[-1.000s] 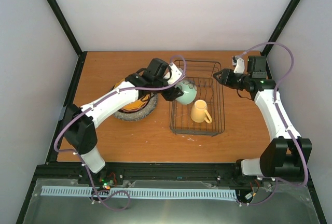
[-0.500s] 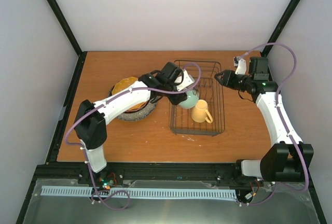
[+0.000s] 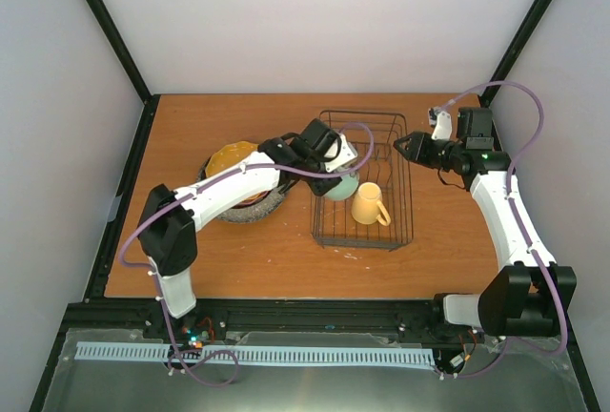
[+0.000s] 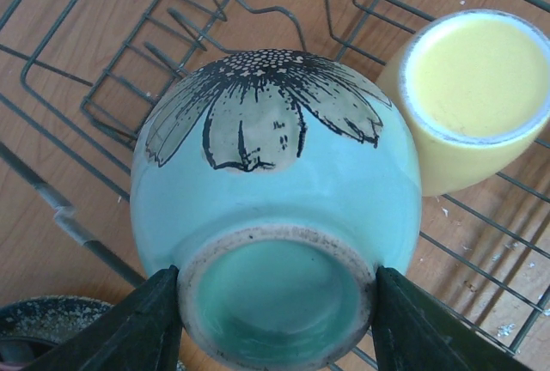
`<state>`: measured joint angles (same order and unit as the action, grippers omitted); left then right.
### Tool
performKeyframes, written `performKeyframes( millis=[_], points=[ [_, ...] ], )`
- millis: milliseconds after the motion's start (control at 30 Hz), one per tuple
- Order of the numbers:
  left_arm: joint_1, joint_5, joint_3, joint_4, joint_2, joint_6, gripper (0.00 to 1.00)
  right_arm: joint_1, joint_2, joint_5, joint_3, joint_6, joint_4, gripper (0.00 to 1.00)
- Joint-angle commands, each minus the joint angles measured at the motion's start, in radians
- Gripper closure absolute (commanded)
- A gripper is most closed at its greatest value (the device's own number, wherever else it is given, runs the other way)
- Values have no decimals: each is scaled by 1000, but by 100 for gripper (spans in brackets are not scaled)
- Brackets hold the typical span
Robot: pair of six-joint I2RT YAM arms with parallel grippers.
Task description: Load the mixed dishes into the dish rack
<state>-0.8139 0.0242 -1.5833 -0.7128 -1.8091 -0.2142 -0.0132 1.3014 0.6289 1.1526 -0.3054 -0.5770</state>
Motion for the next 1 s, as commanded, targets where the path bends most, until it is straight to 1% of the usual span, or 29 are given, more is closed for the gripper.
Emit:
performKeyframes(
  millis=[0,300,467,733,967],
  points=[
    [-53,41,-66,1,-24,-30,99,-11,-21,6,-4,26,-24,60],
    [-86,38,-62,-28,-46,-26,99,-11,-30,15,-12,33,-34,60],
    [-99,25,-36,-42,-48,-26,99,-11,-30,27,-17,34,-34,60],
    [-131,5,0,-47,-116,-22,99,-10,-34,31,-18,38,-43,60],
    [-139,19,8,-47,-156,-22,99,-11,-40,32,-22,42,-49,60]
  ],
)
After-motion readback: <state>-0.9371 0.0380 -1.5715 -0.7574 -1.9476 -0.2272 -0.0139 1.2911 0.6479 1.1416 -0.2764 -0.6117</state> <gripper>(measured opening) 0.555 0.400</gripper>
